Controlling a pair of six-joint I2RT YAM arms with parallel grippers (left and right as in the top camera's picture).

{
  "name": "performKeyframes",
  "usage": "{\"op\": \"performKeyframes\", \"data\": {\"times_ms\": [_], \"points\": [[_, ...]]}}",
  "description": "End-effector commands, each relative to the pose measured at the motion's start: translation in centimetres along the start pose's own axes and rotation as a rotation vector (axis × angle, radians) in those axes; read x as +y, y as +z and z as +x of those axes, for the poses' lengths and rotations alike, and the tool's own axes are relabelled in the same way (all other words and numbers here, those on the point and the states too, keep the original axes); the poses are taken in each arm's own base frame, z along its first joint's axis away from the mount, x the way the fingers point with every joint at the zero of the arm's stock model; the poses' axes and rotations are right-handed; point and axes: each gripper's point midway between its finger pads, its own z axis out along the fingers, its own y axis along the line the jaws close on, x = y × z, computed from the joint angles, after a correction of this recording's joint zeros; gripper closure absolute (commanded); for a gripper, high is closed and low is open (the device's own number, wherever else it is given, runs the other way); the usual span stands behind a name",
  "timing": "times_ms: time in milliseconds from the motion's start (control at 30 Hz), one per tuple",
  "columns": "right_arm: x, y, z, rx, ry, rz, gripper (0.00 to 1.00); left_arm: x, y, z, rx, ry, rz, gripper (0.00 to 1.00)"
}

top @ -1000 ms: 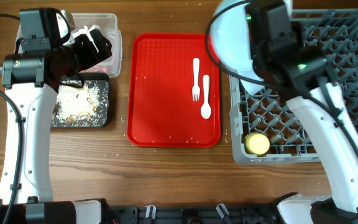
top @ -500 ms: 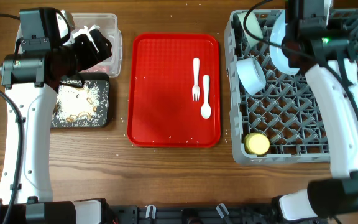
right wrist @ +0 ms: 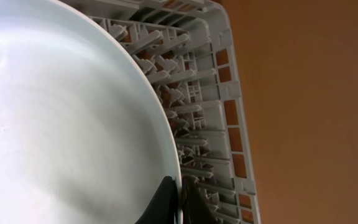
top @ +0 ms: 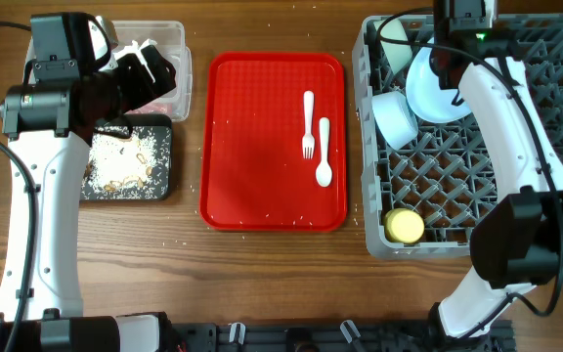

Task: Sort waste into correct bins and load items into the dishwasher rack
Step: 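Lift the light-blue plate right and stand it upright in the rack, then release the plate and move the right gripper over the white fork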

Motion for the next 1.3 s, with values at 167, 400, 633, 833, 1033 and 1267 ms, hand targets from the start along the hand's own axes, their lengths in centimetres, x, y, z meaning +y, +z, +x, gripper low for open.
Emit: {"op": "performKeyframes", "data": {"times_ms": [167, 400, 633, 833, 1033, 1267], "points": [[-2.3, 1.2, -0.9, -0.016, 0.065, 0.066, 0.96, 0.4, 0.1, -0.4, -0.008, 0.002, -0.013, 0.00], [-4.2, -0.1, -2.2, -0.079, 0.084, 0.091, 0.96, 0.4, 0.1, -0.3, -0.008, 0.002, -0.013, 0.00], [-4.3, -0.2, -2.5, -0.090, 0.018, 0.092, 0.96, 0.4, 0.1, -0.4, -0.008, 0.002, -0.013, 0.00], [-3.1, -0.2, -2.8, -0.108, 0.012, 0.020, 0.91, 0.4, 0.1, -0.3, -0.008, 0.002, -0.013, 0.00], [0.0, -0.4, -3.0, -0.135, -0.008, -0.157, 0.49, 0.4, 0.1, -0.4, -0.008, 0.002, -0.013, 0.00], [0.5, -1.6, -2.7, -0.127, 0.095, -0.244, 0.44, 0.4, 0.1, -0.4, -0.008, 0.002, -0.013, 0.00]]}}
